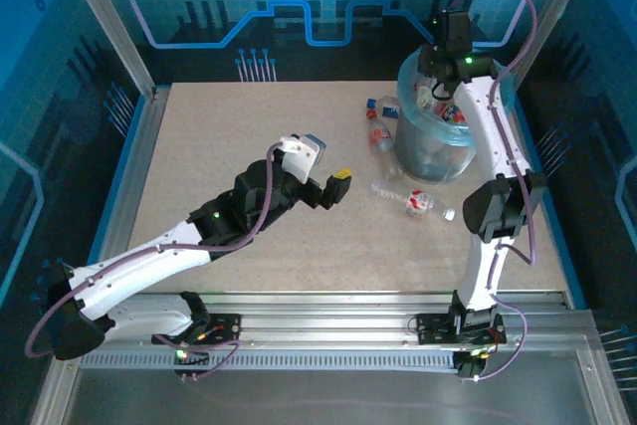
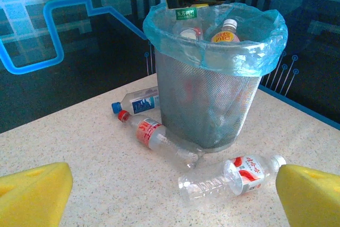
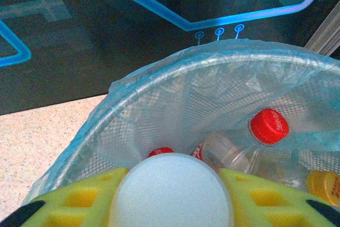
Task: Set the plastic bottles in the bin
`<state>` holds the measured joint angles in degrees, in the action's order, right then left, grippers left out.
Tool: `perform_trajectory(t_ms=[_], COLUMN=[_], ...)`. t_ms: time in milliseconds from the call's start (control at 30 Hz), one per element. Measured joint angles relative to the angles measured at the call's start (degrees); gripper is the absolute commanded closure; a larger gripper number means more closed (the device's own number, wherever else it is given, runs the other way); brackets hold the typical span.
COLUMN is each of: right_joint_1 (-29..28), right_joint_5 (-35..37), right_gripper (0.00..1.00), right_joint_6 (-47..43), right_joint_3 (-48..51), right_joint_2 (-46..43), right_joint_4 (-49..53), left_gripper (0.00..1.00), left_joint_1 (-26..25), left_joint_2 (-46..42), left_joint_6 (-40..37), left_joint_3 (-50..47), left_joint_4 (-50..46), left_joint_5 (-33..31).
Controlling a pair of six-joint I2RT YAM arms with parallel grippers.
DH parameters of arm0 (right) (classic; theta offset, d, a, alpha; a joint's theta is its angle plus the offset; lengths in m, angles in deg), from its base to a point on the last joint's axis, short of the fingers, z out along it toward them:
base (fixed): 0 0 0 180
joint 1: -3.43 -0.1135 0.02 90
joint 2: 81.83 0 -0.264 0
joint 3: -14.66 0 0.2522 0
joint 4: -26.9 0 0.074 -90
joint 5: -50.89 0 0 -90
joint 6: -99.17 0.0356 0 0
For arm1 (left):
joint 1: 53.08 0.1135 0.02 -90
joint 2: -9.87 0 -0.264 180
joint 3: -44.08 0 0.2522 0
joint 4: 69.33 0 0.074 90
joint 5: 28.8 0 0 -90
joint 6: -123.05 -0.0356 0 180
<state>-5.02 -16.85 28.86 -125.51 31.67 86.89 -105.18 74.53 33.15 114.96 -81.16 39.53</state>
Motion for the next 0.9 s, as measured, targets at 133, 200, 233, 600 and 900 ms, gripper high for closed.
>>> perform_trajectory(t_ms=[133, 200, 233, 600, 900], right_joint_1=[0.00, 0.00, 0.00, -1.55, -7.67], right_joint_5=[0.81, 1.33, 1.53, 3.67, 4.02], right_gripper=[0.31, 0.29, 0.27, 0.21, 0.21], right_joint_6=[0.07, 0.00, 0.09, 1.81, 3.06], right_joint_3=[0.07, 0.09, 0.09, 6.97, 21.18], right_joint_2=[0.61, 0.68, 0.68, -1.62, -18.58], right_joint_4=[3.50, 4.66, 4.87, 4.55, -1.66], left_gripper=[0.01, 0.01, 0.01, 0.01, 0.01], left_joint_1=[0.22, 0.26, 0.28, 1.09, 2.86], left_joint_2=[0.00, 0.00, 0.00, 0.44, 10.47], left_joint_6=[0.02, 0.02, 0.04, 3.45, 10.29], left_joint_3=[0.00, 0.00, 0.00, 0.11, 6.38], left_joint_4=[-0.20, -0.35, -0.42, -2.67, -11.21], left_joint_5=[-0.04, -0.17, -0.22, -2.38, -2.38])
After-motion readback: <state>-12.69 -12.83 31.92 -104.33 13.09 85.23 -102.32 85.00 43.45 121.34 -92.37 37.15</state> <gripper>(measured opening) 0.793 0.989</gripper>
